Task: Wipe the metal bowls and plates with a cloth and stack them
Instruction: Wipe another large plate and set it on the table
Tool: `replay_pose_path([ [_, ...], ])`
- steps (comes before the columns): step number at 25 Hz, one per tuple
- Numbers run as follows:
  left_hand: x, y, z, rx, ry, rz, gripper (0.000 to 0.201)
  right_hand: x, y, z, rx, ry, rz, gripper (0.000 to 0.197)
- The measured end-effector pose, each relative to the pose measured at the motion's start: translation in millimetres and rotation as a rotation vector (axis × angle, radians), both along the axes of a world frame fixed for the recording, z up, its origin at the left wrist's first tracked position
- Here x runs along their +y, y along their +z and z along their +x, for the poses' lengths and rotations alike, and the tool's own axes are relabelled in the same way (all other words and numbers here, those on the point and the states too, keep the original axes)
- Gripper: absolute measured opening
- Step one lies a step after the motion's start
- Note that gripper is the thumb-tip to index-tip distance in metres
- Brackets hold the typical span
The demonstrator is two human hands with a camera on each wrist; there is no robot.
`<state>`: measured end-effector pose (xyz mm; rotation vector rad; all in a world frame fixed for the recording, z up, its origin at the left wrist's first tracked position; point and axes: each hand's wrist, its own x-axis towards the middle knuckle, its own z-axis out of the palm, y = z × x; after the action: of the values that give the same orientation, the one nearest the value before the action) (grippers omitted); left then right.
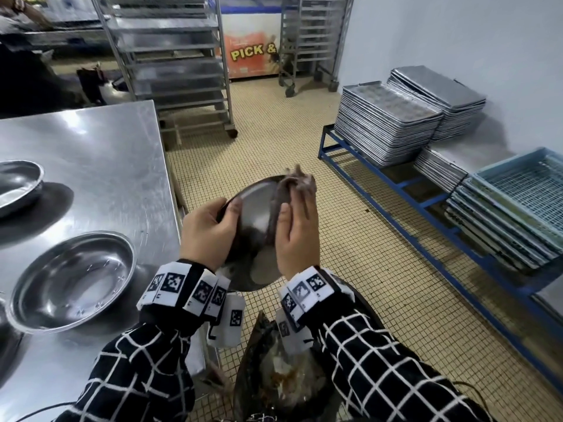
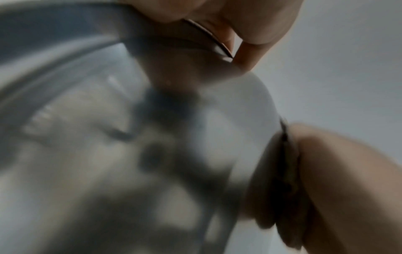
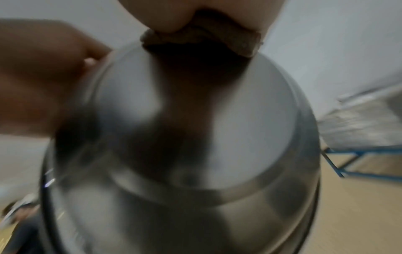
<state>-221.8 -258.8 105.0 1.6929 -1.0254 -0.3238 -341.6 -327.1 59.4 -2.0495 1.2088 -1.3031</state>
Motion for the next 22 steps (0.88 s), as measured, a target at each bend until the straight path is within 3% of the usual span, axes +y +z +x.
replay_pose_path([
  [4, -2.0, -11.9, 13.3, 0.274, -0.005, -0.051, 0.027, -20.9, -7.5, -25.1, -0.385, -0.078, 0.679, 0.043],
  [7, 0.3, -25.7, 20.0, 0.440, -0.001, -0.041, 0.024, -23.9, -13.3, -46.5, -0.359, -0.034, 0.852, 0.035],
  [10, 3.9, -43.9, 20.7, 0.307, 0.007, 0.026, 0.011, -34.2, -15.4, -60.5, -0.314, -0.037, 0.791, 0.025],
  [11, 2.8, -47.1, 21.5, 0.229, -0.013, 0.051, 0.009, -39.0, -14.2, -64.9, -0.232, -0.034, 0.729, 0.026],
  [13, -4.2, -44.7, 19.7, 0.124, -0.099, 0.100, 0.025, -49.0, -11.0, -71.6, -0.005, 0.003, 0.561, 0.026],
  [17, -18.9, -27.6, -1.5, 0.043, -0.295, 0.176, 0.032, -65.4, -0.9, -71.2, 0.411, 0.171, 0.257, 0.022],
  [19, -20.1, -27.2, -11.0, -0.049, -0.311, 0.235, 0.026, -70.7, 6.7, -66.0, 0.437, 0.217, 0.195, 0.023],
  [22, -20.5, -31.3, -13.2, -0.168, -0.207, 0.209, 0.017, -70.0, 13.8, -58.7, 0.463, 0.258, 0.115, 0.020],
])
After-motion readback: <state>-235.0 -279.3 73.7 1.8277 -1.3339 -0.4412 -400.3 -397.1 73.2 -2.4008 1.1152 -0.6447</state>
